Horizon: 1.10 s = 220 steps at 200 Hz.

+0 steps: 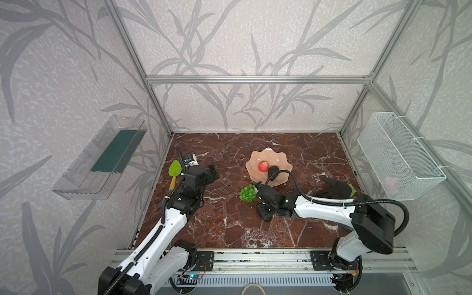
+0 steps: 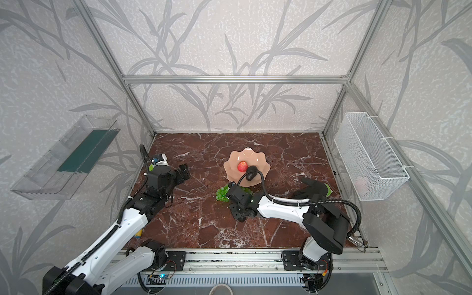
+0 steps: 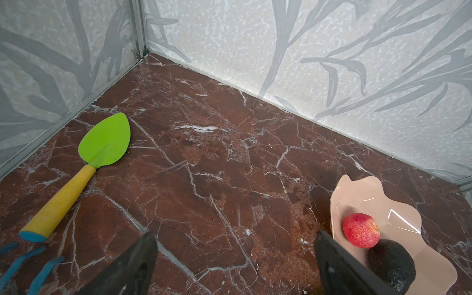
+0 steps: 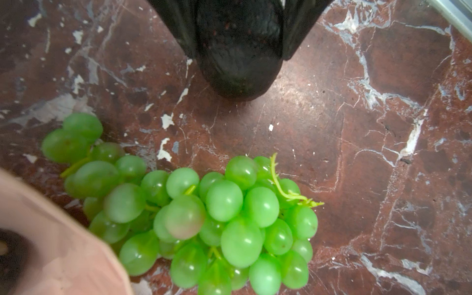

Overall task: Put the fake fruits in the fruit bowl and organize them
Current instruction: 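Grasp the second avocado with the right gripper while the left gripper retracts, then lower the avocado into the bowl next to the first and release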

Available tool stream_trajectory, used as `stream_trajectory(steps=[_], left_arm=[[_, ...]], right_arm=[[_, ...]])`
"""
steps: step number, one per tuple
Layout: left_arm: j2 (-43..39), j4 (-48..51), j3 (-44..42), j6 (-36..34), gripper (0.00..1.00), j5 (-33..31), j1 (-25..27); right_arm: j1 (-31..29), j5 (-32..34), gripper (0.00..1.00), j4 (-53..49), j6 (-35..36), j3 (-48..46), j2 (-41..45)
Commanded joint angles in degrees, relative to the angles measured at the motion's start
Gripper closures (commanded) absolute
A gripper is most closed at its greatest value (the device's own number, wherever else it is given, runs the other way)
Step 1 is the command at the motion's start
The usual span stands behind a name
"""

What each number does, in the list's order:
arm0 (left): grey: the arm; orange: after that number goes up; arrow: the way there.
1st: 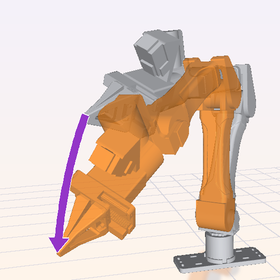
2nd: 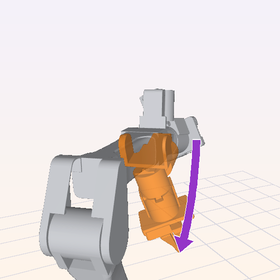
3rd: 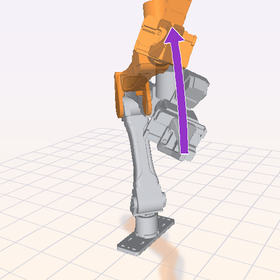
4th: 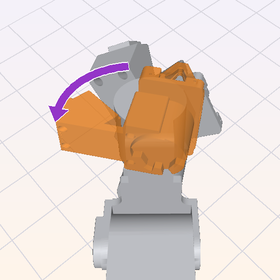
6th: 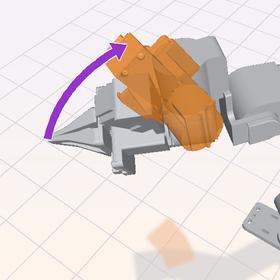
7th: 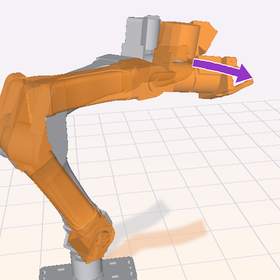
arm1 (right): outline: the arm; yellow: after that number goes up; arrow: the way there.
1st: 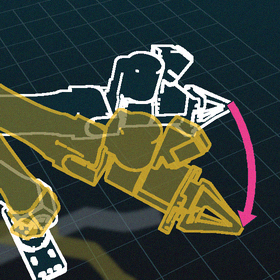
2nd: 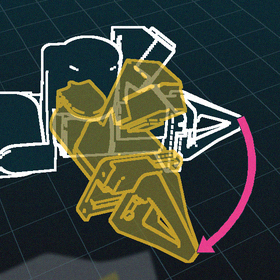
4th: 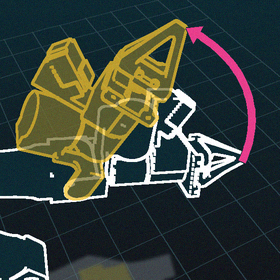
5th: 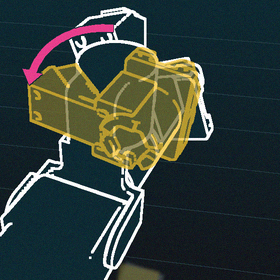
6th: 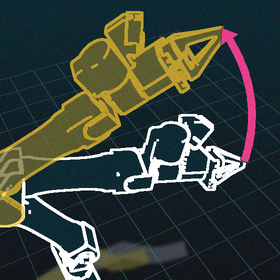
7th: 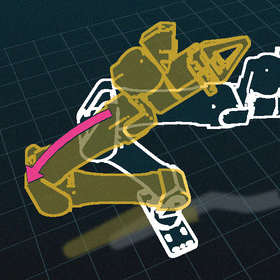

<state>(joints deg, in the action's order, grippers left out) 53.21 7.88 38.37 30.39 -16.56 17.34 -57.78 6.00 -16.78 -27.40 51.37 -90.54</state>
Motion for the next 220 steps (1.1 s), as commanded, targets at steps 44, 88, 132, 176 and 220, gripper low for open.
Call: stream_trajectory(steps=[44, 88, 132, 176, 220], left_arm=[[-2.87, 0.92, -1.63, 0.92, 0.04, -0.41, -1.42], [-5.08, 1.26, -2.22, 1.05, 0.04, -0.67, -2.0], [-6.27, 2.12, -1.98, 1.33, 0.04, 0.1, -2.36], [-8.21, 4.38, -2.29, 2.58, 0.04, 1.72, -2.52], [-10.53, 6.79, -3.11, 3.97, 0.04, 2.21, -2.63]], right_arm=[[-0.32, 2.71, 0.59, -6.19, 1.87, 3.55, 5.13], [1.06, 9.91, 0.59, -10.47, 8.6, 10.13, 12.4], [9.62, 6.86, 0.59, -4.61, 16.75, 16.29, 8.03], [15.15, 2.48, 0.59, -0.69, 24.13, 24.6, -4.67], [17.11, 0.66, 0.59, 1.22, 26.51, 30.38, -16.23]])
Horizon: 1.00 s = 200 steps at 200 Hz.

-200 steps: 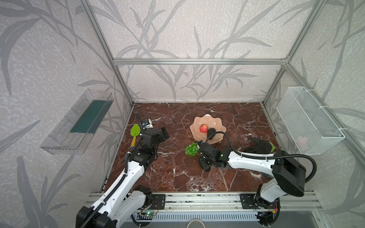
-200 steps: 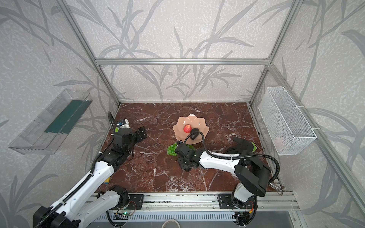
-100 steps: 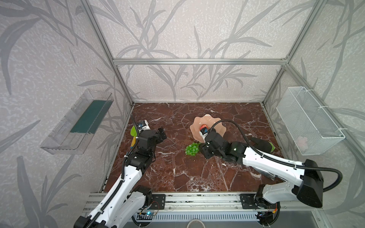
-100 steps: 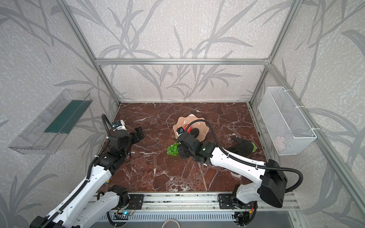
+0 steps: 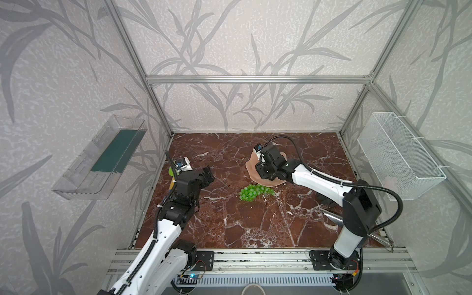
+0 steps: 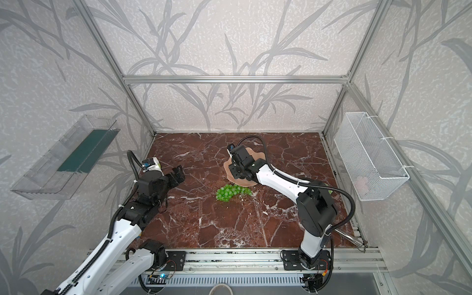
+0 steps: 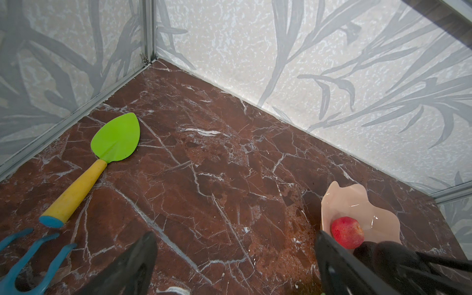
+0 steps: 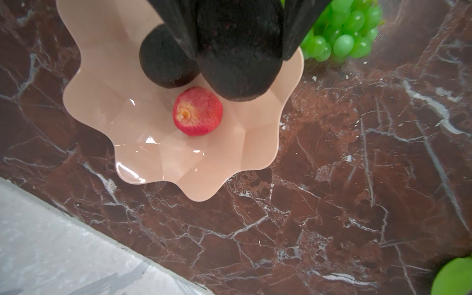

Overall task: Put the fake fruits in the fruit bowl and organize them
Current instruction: 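Lower the avocado into the bowl next to the first and release, then grasp the green grapes with the left gripper while the right gripper withdraws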

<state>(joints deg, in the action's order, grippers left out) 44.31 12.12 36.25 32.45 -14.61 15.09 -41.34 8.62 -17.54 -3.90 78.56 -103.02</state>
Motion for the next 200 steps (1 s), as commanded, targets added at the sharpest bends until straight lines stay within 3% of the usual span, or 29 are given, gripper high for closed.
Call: stream_trajectory(steps=[1, 49, 89, 119, 140, 164, 200], left_arm=[[-1.7, 2.6, -1.0, 1.92, 0.04, 0.23, -0.4], [-2.92, 2.01, -1.39, 1.35, 0.04, 2.8, -0.48], [-2.52, -1.77, -2.48, 0.53, 0.04, 7.75, -0.49], [-1.75, -10.2, -5.59, -0.08, 0.04, 12.76, -0.5], [0.18, -21.31, -9.42, -1.71, 0.05, 19.46, -0.39], [5.39, -33.4, -12.47, -4.03, 0.07, 23.75, -0.06], [14.88, -39.72, -11.41, -11.5, 0.08, 28.03, 1.73]], right_arm=[[0.71, -1.99, 0.59, 1.98, 3.06, 3.27, -4.02], [1.06, -3.44, 0.56, 1.25, 2.68, 6.48, -10.54], [1.83, -4.13, 0.32, 0.67, 1.16, 6.1, -7.33], [2.51, -4.23, 0.22, 0.86, -0.05, 2.9, 1.2], [3.43, -4.44, 0.17, 0.67, -2.78, -1.72, 10.43], [4.68, -5.16, 0.12, 2.51, -6.32, -10.31, 22.03], [6.87, -1.46, 0.04, 1.9, -9.42, -23.22, 39.07]])
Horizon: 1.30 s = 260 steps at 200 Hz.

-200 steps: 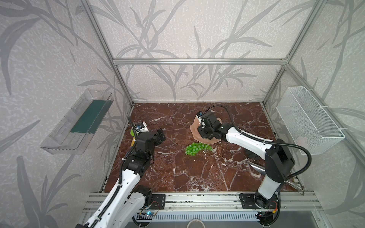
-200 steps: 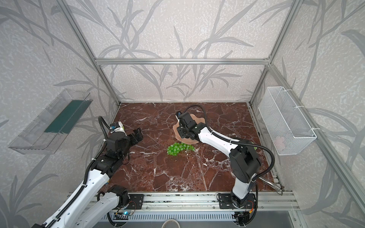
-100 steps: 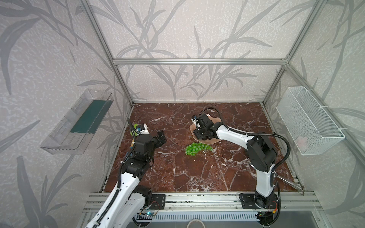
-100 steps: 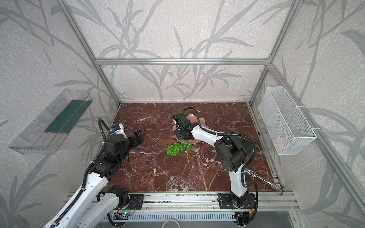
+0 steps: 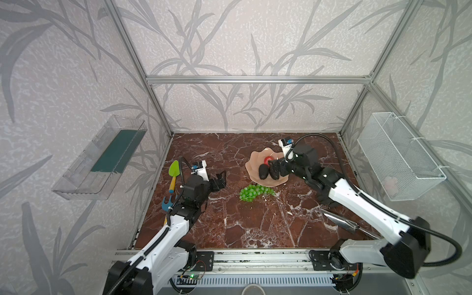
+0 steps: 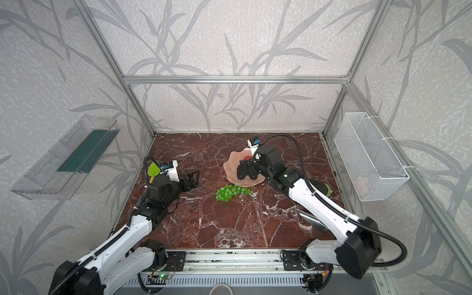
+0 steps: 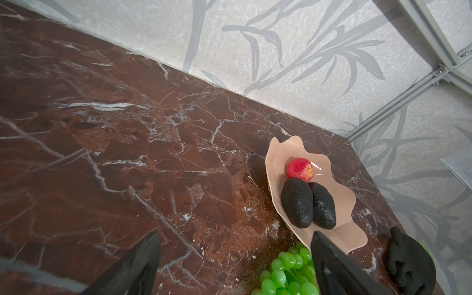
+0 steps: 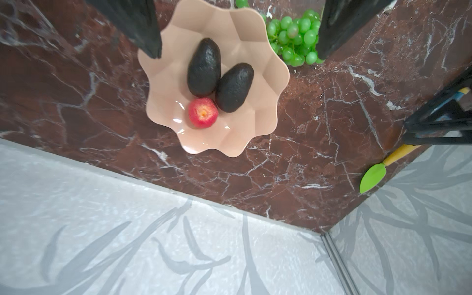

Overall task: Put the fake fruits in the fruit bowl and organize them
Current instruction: 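Grasp the green grapes with the left gripper while the right gripper withdraws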

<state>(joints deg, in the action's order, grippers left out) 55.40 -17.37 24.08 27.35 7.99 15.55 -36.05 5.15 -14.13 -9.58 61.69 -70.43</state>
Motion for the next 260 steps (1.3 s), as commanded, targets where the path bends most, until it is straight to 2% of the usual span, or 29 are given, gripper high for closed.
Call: stream_trajectory(steps=[1, 17, 37, 63, 83, 126, 180, 260], left_arm=[[4.0, -10.45, 0.69, -6.77, 0.08, 5.53, 1.39], [5.48, -13.18, -0.32, -12.0, 0.09, 5.69, 4.05], [4.89, -11.39, -1.42, -18.83, 0.09, 3.57, 7.63], [4.37, -10.9, -3.1, -24.28, 0.09, 3.07, 10.56], [5.58, -10.68, -3.59, -27.43, 0.09, 5.83, 11.95], [11.04, -8.53, -2.45, -30.16, 0.1, 11.19, 12.99], [21.63, -15.84, -1.09, -32.26, 0.1, 21.49, 13.34], [35.22, -19.83, 4.7, -32.87, 0.09, 25.74, 13.54]], right_arm=[[1.72, 1.95, 0.04, -1.56, -3.89, -6.68, 6.82], [4.04, 0.8, 0.04, -1.94, -5.86, -10.99, 12.24], [7.34, -0.72, 0.03, -2.54, -7.11, -14.49, 16.18], [11.57, -4.72, 0.03, -2.65, -8.25, -16.36, 16.08], [12.23, -5.91, 0.02, -1.07, -8.35, -17.13, 15.43], [12.5, -7.85, 0.03, 0.5, -8.35, -17.28, 14.35], [12.76, -8.64, 0.02, 1.29, -8.5, -18.84, 15.8], [13.2, -9.01, 0.03, 2.03, -8.84, -20.12, 16.55]])
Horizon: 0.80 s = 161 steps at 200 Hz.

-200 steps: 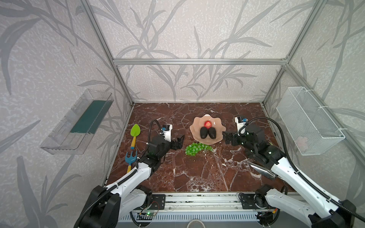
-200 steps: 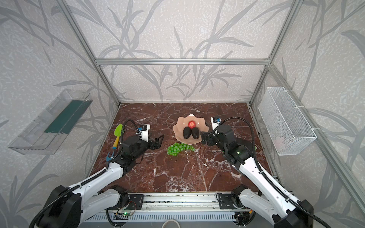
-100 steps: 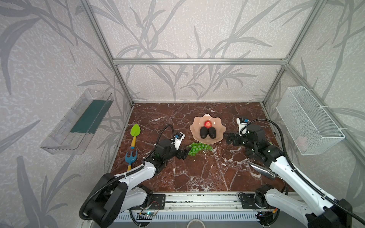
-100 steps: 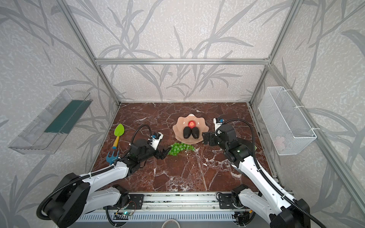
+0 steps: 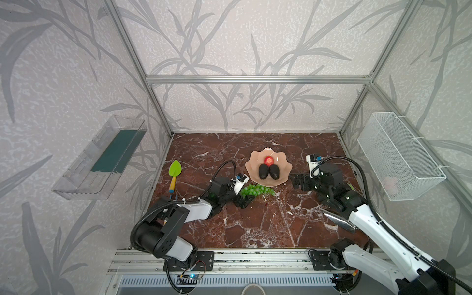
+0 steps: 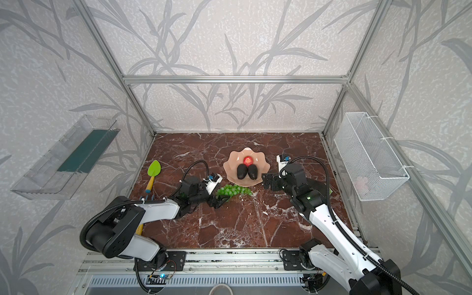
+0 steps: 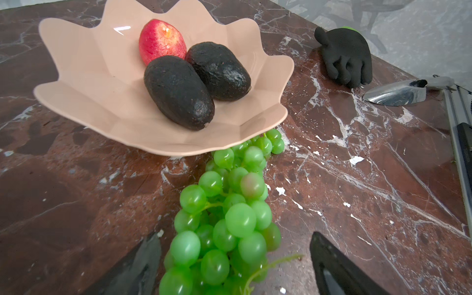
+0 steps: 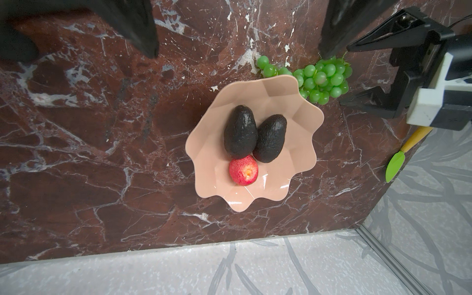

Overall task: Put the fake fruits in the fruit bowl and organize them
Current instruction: 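Grasp the green grapes with the left gripper while the right gripper withdraws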

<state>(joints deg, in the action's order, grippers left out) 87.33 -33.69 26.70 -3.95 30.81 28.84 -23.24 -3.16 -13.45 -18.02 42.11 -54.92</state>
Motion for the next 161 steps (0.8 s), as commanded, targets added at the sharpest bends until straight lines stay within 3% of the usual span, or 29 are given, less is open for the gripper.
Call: stream_trajectory(steps=[1, 89, 124, 161], left_arm=[[3.42, -3.67, 2.15, -1.54, 0.09, 2.89, 0.3], [10.94, -6.08, 4.7, 0.61, 0.1, -2.89, 1.04], [12.84, -5.3, 4.64, 1.16, 0.21, -3.37, 1.06], [10.78, -6.92, 2.42, 1.38, 0.42, -3.65, 1.17]], right_arm=[[0.39, -0.71, 0.03, 1.38, -0.38, -0.53, 1.04], [0.74, -0.82, 0.03, 1.08, -0.46, -0.36, 1.32], [0.88, -0.8, 0.03, 1.06, -0.44, 0.0, 1.21], [0.83, -0.53, 0.03, 0.96, -0.52, -0.01, 1.56]])
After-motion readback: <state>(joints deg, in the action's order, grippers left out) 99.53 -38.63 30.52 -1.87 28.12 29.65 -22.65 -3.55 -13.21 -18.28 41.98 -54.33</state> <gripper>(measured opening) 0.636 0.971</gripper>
